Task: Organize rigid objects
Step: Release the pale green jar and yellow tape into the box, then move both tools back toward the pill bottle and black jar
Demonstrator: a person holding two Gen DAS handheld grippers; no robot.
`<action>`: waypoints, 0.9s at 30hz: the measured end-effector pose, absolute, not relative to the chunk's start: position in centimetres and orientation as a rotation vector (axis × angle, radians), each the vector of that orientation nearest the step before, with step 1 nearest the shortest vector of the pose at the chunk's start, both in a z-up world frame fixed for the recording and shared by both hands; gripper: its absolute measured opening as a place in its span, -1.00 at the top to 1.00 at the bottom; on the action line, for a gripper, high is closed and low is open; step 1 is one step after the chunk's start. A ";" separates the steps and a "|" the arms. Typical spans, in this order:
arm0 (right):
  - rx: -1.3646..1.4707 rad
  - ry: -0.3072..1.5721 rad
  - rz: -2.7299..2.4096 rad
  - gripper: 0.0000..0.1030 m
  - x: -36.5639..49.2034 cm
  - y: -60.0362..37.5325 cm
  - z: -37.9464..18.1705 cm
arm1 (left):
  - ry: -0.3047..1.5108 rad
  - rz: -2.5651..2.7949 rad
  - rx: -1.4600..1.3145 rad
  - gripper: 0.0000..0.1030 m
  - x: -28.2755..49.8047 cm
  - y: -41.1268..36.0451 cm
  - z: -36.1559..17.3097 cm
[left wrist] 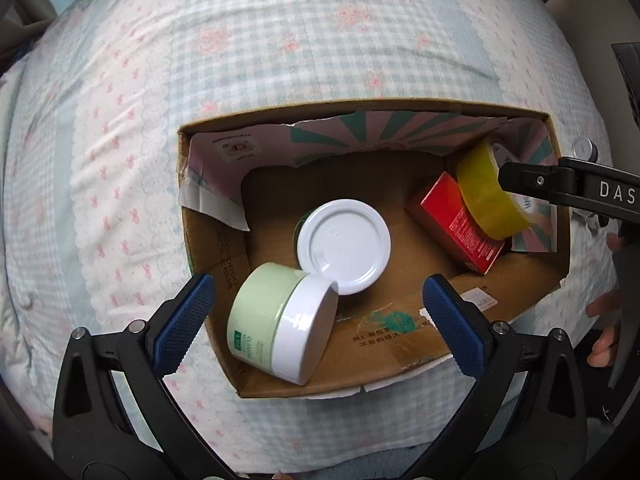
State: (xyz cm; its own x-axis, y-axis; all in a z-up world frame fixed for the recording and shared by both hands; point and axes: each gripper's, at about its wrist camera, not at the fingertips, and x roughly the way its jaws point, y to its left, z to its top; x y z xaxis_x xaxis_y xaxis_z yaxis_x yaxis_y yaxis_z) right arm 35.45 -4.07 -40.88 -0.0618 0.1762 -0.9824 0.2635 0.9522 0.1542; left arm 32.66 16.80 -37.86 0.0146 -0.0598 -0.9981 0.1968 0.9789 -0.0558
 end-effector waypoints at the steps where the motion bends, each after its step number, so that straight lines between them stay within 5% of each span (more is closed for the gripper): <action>1: 0.348 1.596 -0.075 -1.00 35.4 -4.3 -40.3 | 1.540 -0.202 0.117 -1.00 32.6 16.8 -37.6; 27: 0.494 1.396 -0.053 -1.00 28.9 -5.3 -32.7 | 1.406 -0.161 0.056 -1.00 26.9 17.7 -29.7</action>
State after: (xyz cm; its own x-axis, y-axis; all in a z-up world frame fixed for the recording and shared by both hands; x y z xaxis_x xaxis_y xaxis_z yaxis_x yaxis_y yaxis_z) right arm 28.87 -5.35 -32.68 0.1901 0.2506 -0.9493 0.3217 0.8976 0.3013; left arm 26.95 17.66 -29.72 0.1557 -0.0793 -0.9846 0.1453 0.9878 -0.0566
